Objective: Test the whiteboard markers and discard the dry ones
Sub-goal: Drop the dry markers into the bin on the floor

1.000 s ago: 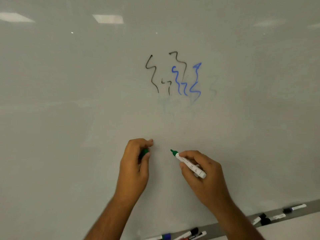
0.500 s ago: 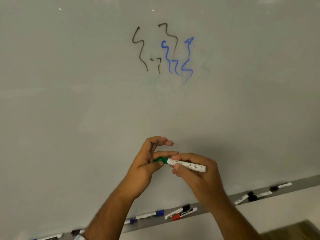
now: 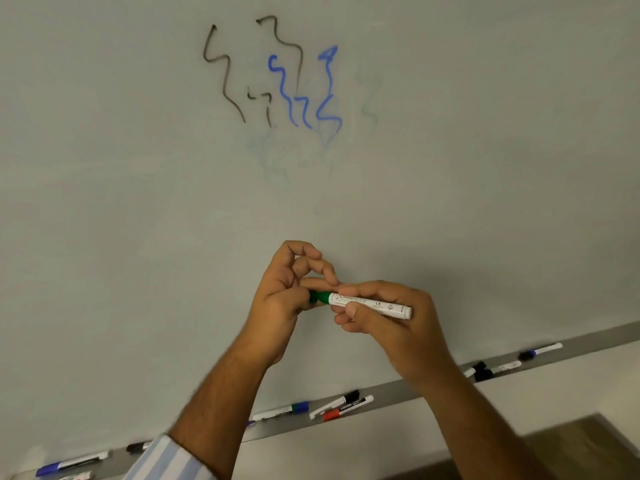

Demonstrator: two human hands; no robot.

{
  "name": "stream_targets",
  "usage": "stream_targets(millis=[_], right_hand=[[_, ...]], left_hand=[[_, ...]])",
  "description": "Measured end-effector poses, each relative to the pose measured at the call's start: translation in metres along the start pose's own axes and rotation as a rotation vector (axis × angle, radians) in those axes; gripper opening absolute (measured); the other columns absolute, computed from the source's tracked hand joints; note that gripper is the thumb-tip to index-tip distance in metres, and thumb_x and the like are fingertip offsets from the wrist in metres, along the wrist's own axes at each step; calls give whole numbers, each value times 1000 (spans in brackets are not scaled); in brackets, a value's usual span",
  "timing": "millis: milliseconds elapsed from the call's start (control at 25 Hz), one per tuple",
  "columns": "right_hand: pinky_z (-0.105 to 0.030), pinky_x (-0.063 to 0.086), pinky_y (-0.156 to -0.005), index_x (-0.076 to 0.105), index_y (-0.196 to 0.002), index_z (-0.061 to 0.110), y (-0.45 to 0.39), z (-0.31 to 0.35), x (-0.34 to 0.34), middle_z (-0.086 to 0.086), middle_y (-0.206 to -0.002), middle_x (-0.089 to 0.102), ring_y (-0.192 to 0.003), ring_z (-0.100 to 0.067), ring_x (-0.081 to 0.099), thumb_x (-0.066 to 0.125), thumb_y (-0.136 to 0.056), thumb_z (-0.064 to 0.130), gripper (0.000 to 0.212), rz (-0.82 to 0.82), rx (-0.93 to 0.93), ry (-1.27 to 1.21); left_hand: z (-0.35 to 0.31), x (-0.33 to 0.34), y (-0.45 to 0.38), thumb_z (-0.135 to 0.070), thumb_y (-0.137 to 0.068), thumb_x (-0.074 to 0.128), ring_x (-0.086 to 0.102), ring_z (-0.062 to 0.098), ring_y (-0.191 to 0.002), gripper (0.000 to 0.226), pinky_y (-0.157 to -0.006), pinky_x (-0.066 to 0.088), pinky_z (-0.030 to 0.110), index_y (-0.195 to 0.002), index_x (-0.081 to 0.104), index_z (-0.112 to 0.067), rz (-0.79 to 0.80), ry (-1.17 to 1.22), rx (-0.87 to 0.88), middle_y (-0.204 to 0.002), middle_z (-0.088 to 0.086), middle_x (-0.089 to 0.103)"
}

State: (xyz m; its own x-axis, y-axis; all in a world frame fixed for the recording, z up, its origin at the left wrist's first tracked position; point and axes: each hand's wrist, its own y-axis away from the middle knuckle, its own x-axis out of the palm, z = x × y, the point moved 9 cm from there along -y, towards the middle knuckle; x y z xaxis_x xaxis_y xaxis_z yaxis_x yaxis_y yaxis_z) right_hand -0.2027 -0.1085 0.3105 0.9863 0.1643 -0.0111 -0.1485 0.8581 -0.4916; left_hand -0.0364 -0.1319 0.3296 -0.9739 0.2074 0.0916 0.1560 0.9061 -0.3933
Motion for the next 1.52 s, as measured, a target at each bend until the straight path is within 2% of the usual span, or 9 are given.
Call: stream_targets(millis=[120, 400, 760, 880, 1000, 1120, 1280, 1400, 1520], right_hand=[[-39, 68, -77, 80, -112, 8, -1, -4, -28, -12, -98, 83, -87, -33, 82, 69, -99, 0, 19, -2, 77, -35], [-43, 68, -80, 81, -110, 11, 0, -12, -80, -12, -96, 83, -85, -33, 82, 68, -99, 1, 19, 6, 179, -74], [-42, 68, -80, 80, -108, 6, 6, -29, -141, -14, -97, 83, -88, -35, 82, 67, -99, -2, 18, -3, 200, -178], [-42, 67, -82, 79, -108, 4, 9, -50, -166, -15, -99, 82, -91, -35, 81, 66, -100, -3, 17, 44, 296, -188], [-44, 69, -79, 74, -105, 6, 26, -87, -193, -14, -92, 80, -83, -33, 80, 73, -97, 2, 9, 24, 381, -66], [-45, 69, -75, 72, -96, 10, 60, -138, -225, -11, -86, 77, -76, -31, 79, 81, -92, 6, 11, -43, 459, 91], [-46, 69, -82, 76, -98, 17, 132, -219, -255, -4, -90, 79, -83, -24, 80, 75, -96, 9, 8, -23, 703, 174], [-44, 68, -81, 76, -96, 22, 192, -268, -284, -3, -90, 80, -83, -21, 80, 74, -96, 13, 9, -22, 879, 296], [-47, 68, -77, 76, -92, 21, 258, -316, -316, -4, -80, 80, -75, -22, 80, 73, -92, 14, 8, 6, 1035, 405]], left_hand=[[2, 25, -6, 10, -75, 40, 76, 34, -101, 54, -84, 56, 39, -120, 50, -18, 46, -45, -26, -106, 11, 70], [22, 80, -19, 16, -70, 36, 74, 34, -107, 64, -88, 43, 58, -124, 49, -16, 93, -44, -99, -117, 12, 66], [35, 157, -29, 19, -66, 38, 74, 27, -110, 54, -80, 58, 27, -112, 52, -6, 10, -23, -26, -111, 7, 67], [57, 176, -26, 20, -72, 42, 71, 24, -102, 43, -75, 57, 28, -104, 56, -5, -31, -217, 15, -105, 11, 68], [110, 185, -16, 11, -82, 52, 63, 19, -83, 35, -72, 55, 37, -101, 59, -18, 22, -641, 8, -90, -3, 66], [182, 192, 2, -1, -90, 63, 64, 17, -86, 30, -79, 58, 44, -101, 57, -29, 85, -898, -116, -92, -8, 65], [270, 206, 41, -12, -92, 69, 62, 12, -100, 27, -87, 58, 38, -109, 58, -30, 176, -1044, -307, -109, -11, 63], [333, 207, 83, -12, -92, 71, 61, 9, -107, 28, -95, 54, 30, -113, 62, -28, 170, -962, -566, -117, -10, 64], [390, 219, 130, -11, -91, 71, 68, 9, -95, 19, -87, 53, 27, -99, 67, -29, 150, -795, -811, -102, -9, 71]])
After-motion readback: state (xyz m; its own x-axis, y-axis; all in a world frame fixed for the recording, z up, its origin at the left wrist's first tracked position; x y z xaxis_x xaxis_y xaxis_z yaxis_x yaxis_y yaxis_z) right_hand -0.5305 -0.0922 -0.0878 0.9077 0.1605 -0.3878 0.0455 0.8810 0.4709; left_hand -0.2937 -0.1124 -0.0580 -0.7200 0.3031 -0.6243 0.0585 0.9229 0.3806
